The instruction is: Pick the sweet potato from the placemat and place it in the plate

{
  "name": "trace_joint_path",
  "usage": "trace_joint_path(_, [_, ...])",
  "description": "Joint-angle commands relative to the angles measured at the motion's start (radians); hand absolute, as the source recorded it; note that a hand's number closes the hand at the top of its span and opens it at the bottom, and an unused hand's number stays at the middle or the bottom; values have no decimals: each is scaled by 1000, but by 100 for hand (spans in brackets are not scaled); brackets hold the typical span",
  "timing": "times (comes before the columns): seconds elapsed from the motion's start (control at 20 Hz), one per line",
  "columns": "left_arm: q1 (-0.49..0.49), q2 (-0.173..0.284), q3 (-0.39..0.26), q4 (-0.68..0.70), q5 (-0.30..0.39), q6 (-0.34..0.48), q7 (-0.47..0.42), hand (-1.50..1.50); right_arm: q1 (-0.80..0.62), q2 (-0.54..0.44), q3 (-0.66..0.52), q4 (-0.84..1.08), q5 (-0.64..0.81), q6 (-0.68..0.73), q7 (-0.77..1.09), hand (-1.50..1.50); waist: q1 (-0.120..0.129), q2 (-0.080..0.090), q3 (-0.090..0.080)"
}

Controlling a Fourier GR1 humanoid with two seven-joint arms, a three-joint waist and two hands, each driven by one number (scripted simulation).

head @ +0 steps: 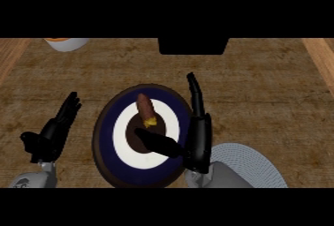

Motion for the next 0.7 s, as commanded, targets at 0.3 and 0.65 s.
trace_joint_path(0.3, [-23, -9, 4, 25, -17, 20, -5, 0, 305, -279, -57, -302, -510, 34, -501, -150, -15, 3, 4])
trace_joint_path(0.65, [17, -34, -5, 38, -30, 29, -49, 0, 550, -294, -162, -185, -761, 307, -980, -150, -24, -1, 3])
